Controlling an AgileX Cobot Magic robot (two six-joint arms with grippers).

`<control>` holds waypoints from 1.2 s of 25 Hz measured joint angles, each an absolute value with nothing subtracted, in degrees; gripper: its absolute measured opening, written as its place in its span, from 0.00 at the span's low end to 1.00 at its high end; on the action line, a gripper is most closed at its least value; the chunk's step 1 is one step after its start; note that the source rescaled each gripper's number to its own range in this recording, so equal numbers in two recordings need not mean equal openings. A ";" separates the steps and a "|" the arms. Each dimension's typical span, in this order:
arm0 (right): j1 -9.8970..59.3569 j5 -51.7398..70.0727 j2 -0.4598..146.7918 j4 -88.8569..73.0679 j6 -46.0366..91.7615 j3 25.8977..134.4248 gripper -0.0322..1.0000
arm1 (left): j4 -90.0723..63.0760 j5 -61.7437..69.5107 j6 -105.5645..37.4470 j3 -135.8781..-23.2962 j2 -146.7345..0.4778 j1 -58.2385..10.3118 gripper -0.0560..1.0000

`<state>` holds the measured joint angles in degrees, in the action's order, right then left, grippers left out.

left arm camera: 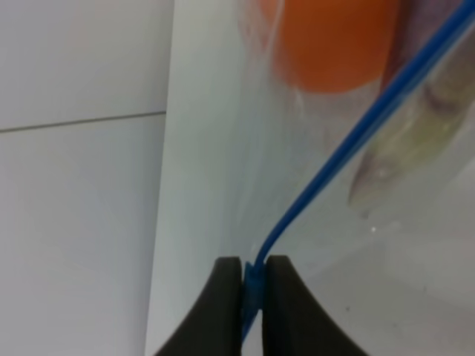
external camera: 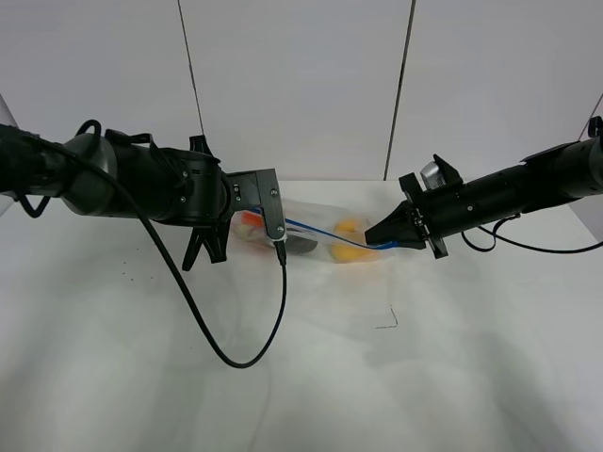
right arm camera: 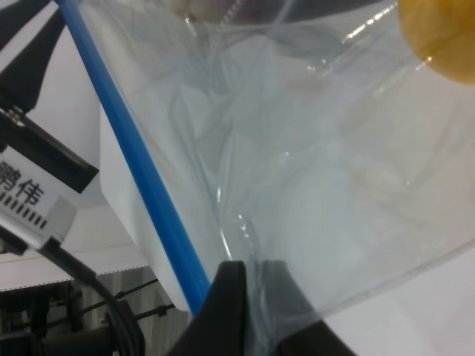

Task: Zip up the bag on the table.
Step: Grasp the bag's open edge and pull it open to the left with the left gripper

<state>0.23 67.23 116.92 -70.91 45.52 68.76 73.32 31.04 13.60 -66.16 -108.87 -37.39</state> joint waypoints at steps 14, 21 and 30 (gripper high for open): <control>0.23 67.51 116.92 -70.74 45.52 68.76 0.03 | 71.69 32.02 13.40 -65.97 -108.87 -32.91 0.05; 0.23 67.58 116.92 -70.98 45.52 68.76 0.03 | 71.64 31.16 12.82 -64.85 -108.84 -32.35 0.05; -0.28 67.58 116.92 -68.91 45.58 68.76 0.03 | 71.64 34.55 14.18 -64.85 -108.61 -31.46 0.52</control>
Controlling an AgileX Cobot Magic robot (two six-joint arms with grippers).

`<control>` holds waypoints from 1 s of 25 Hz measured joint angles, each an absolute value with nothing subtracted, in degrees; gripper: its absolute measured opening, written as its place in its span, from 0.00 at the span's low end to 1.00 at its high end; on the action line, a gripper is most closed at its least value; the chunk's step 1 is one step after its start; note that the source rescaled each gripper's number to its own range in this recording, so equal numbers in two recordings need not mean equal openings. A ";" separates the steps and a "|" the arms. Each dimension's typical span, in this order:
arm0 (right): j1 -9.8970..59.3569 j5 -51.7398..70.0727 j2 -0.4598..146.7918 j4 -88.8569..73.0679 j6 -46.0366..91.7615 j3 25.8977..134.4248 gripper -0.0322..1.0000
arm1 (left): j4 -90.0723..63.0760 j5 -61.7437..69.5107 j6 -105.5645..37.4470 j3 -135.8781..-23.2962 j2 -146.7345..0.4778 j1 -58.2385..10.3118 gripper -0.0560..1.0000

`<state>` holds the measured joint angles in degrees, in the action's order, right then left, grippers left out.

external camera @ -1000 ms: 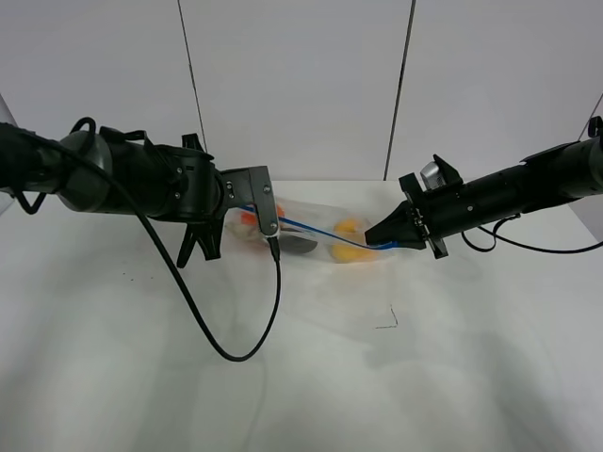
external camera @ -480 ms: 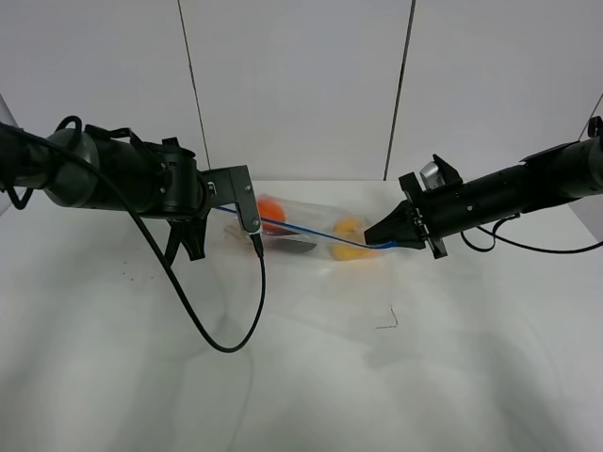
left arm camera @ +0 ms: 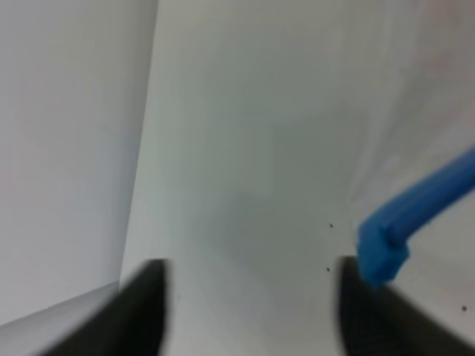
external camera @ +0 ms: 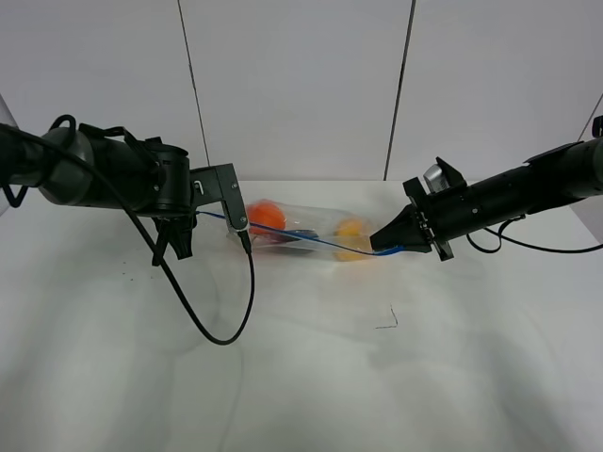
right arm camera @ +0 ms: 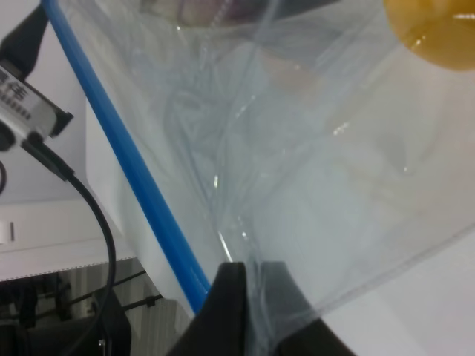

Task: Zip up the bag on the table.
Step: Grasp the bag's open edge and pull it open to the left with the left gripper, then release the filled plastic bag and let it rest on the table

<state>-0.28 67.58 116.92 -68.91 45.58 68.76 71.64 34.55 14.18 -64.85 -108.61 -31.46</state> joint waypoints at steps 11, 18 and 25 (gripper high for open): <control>-0.28 67.58 116.92 -68.80 45.77 68.76 0.03 | 71.63 31.80 17.68 -64.85 -107.99 -31.46 0.87; -0.28 67.65 116.92 -68.79 45.77 68.76 0.03 | 71.63 30.93 17.74 -64.85 -107.95 -31.46 0.99; -0.28 67.65 116.92 -69.07 46.30 68.76 0.03 | 70.15 30.59 18.35 -64.85 -105.28 -31.46 0.99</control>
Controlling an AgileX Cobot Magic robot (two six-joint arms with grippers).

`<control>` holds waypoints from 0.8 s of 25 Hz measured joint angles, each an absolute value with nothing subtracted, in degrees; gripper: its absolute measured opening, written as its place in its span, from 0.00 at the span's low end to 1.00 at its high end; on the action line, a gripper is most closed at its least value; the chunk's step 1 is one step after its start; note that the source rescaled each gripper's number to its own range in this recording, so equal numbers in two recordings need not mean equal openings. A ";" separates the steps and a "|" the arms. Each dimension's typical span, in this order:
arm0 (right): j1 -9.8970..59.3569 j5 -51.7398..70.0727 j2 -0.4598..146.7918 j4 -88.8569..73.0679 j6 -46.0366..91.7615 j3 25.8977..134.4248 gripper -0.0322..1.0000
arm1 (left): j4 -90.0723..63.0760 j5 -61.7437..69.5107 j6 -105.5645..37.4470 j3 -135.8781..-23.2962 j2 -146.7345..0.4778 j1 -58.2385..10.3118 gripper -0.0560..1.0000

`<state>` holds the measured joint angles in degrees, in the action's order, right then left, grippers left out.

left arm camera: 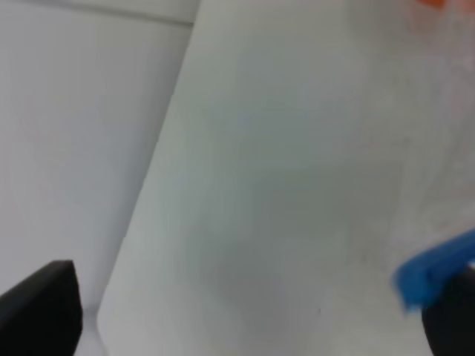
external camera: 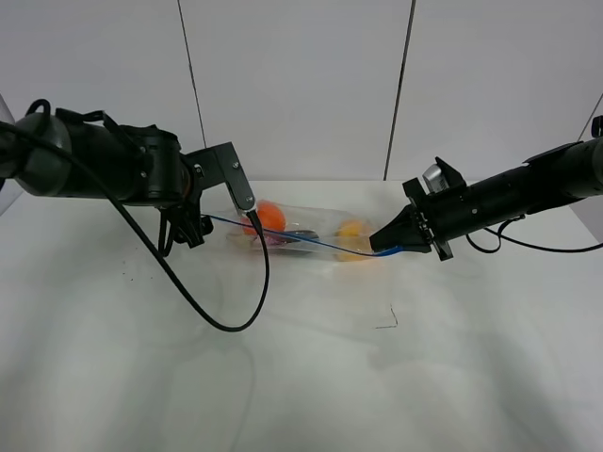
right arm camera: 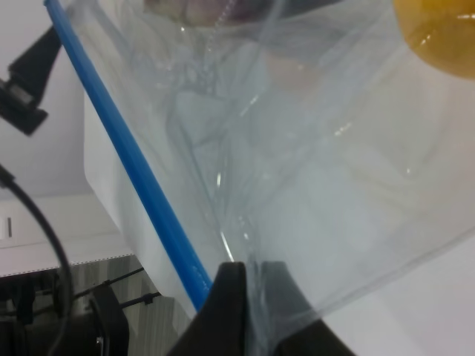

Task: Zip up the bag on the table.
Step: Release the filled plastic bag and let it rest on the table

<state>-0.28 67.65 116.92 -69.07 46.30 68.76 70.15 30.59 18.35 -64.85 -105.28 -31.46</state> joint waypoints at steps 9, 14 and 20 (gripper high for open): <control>-0.28 67.65 116.92 -69.67 47.32 68.76 0.03 | 44.53 37.08 17.15 -66.59 -92.20 -23.12 0.99; -0.28 67.65 116.92 -69.67 47.56 68.76 0.03 | 19.49 43.15 7.11 -68.83 -83.80 -11.36 0.99; -0.28 67.65 116.92 -69.67 47.99 68.76 0.03 | 5.50 46.72 1.11 -68.89 -75.93 3.40 0.99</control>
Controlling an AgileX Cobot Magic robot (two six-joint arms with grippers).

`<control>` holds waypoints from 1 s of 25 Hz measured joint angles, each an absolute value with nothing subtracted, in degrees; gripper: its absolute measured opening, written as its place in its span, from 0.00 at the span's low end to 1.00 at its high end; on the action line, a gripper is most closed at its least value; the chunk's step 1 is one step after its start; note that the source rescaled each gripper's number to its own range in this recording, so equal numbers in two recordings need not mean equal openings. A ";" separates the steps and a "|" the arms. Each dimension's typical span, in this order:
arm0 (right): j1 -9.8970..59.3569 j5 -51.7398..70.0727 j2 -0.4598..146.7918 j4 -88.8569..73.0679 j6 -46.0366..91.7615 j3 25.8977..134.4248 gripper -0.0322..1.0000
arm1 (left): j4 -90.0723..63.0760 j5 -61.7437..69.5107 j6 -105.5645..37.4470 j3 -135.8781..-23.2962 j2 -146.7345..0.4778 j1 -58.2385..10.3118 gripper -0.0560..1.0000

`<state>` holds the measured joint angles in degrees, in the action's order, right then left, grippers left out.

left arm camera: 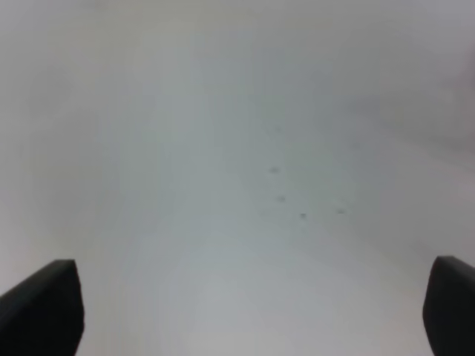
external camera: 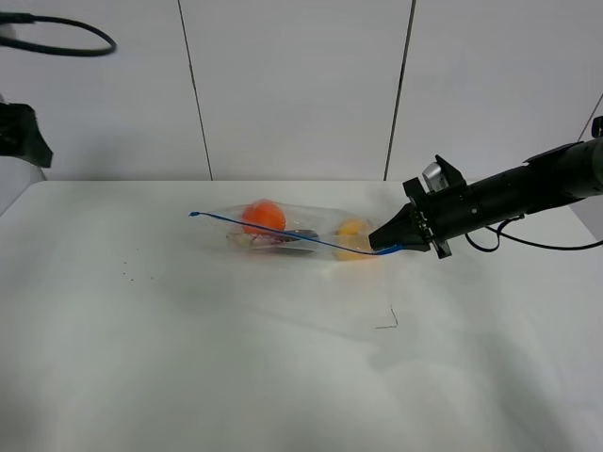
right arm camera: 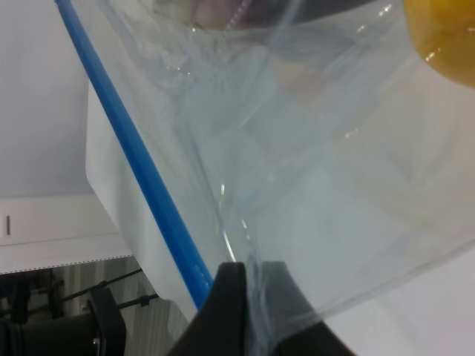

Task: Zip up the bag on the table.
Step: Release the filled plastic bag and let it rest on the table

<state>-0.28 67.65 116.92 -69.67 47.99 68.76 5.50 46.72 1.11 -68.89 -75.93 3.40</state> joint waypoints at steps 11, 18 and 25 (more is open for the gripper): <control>-0.28 67.88 116.92 -69.67 48.59 68.76 0.03 | 5.40 50.64 0.48 -57.40 -62.65 5.42 0.99; -0.28 68.12 116.92 -69.67 49.00 68.76 0.03 | 5.29 48.08 0.00 -45.09 -43.46 5.42 0.99; -0.28 68.12 116.92 -69.67 49.00 68.76 0.03 | 5.29 46.89 0.00 -36.71 -23.52 5.42 0.99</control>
<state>-0.28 68.12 116.92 -69.67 49.00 68.76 5.29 46.89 0.00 -36.71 -23.52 5.42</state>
